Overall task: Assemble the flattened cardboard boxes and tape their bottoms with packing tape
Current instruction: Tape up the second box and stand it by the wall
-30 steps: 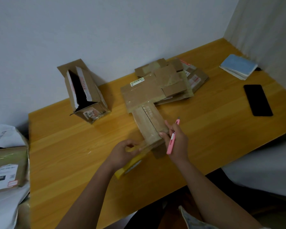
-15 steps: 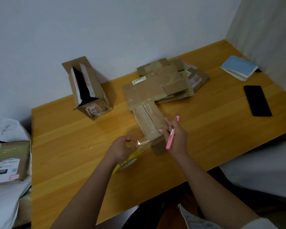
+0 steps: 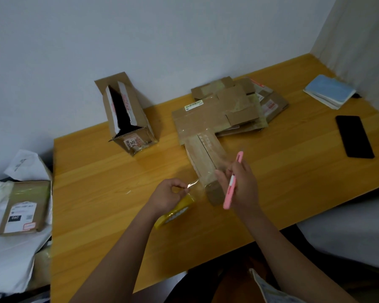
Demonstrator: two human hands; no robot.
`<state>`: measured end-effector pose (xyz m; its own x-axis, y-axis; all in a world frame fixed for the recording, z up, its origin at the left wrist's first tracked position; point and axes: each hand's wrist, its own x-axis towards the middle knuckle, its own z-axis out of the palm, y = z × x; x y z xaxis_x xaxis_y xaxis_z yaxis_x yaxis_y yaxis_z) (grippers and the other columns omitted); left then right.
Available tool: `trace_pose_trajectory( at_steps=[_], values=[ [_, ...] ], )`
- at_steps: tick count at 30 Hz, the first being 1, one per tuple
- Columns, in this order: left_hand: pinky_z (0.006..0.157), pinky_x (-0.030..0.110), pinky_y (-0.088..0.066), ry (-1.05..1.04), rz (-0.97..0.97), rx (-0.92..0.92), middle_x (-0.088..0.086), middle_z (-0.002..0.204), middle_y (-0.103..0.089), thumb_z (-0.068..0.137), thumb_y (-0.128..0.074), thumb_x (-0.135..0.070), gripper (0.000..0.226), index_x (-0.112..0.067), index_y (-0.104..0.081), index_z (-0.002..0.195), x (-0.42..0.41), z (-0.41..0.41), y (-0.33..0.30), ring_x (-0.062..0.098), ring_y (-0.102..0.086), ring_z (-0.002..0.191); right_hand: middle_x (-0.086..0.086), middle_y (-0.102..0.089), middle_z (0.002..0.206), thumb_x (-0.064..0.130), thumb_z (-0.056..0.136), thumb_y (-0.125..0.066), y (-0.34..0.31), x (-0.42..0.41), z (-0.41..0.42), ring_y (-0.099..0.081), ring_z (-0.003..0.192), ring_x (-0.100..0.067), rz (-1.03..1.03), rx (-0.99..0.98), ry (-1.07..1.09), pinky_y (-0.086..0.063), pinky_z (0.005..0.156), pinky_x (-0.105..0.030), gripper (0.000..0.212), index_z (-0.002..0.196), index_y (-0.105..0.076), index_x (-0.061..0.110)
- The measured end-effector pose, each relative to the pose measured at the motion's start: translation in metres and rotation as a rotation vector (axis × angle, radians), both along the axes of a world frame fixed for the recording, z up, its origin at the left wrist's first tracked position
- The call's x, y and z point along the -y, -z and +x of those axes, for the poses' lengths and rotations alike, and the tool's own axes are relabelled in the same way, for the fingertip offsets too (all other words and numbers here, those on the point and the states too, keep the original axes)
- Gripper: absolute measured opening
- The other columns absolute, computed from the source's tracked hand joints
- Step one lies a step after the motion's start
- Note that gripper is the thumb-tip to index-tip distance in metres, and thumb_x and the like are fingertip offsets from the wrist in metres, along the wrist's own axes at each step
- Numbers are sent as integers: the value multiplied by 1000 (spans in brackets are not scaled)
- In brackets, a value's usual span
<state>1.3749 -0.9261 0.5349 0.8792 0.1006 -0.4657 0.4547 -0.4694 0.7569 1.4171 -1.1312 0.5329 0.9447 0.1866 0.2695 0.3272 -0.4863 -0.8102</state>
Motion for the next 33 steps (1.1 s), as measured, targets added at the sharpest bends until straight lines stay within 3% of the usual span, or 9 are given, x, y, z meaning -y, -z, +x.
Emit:
trace_pose_trajectory(
  at_steps=[1,3,6,10,15,21,25,29,33],
  values=[
    [84,27,-44,1,6,-4,-5,94,-69,92,-65,-17,12,-20,-70,82,-1,0,2,12,-60,95,-3,-54,89,49,95,-45,-2,-1,-5,-51,74,-10,1,-15,-56,-43,60,-20,35,97,-57,17],
    [88,32,-47,4,24,3,-4,95,-69,93,-64,-19,12,-20,-71,83,-2,2,5,14,-61,98,-5,-59,95,53,98,-33,-2,-4,-12,-58,81,-12,6,-115,-178,-49,67,-25,45,114,-56,18],
    [89,34,-47,24,70,12,-3,97,-69,95,-61,-23,14,-20,-71,86,-1,3,8,15,-60,98,8,-57,98,50,99,-36,-1,-10,-17,-57,83,-4,108,-248,-286,-46,70,-19,47,135,-46,22],
    [87,36,-48,49,104,9,-3,96,-67,98,-56,-24,19,-24,-67,82,-2,4,9,18,-60,97,7,-60,105,37,99,-40,5,-11,-19,-57,96,-3,67,-242,-354,-47,79,-23,32,120,-57,20],
    [87,41,-48,62,133,-4,-6,93,-62,98,-55,-24,27,-35,-59,74,-3,4,8,21,-60,97,0,-58,91,20,91,-45,14,-4,-20,-56,89,-10,62,-211,-433,-48,73,-32,18,92,-61,11],
    [85,42,-50,78,192,-24,-7,94,-62,99,-53,-28,25,-36,-58,75,-1,9,7,20,-60,93,-6,-60,93,27,91,-41,13,-4,-16,-54,103,-21,-119,-231,-544,-48,84,-35,24,95,-60,12],
    [85,42,-50,75,187,-25,-9,92,-62,99,-53,-29,27,-35,-58,73,-2,8,8,19,-60,91,-17,-64,108,22,87,-47,18,-5,-15,-41,135,-28,-289,-237,-611,-45,84,-29,20,92,-61,9],
    [88,39,-49,50,129,-18,-4,93,-65,97,-57,-25,25,-33,-62,75,-6,5,7,18,-60,93,-6,-63,78,21,80,-49,13,-4,-13,-61,105,-33,-26,-278,-525,-49,96,-41,18,73,-61,10],
    [81,30,-44,51,85,-41,2,96,-66,97,-56,-21,18,-15,-70,88,-8,2,3,16,-58,93,6,-61,69,14,79,-51,11,-10,-11,-60,70,-23,139,-297,-412,-46,83,-65,14,69,-59,20]
  ],
)
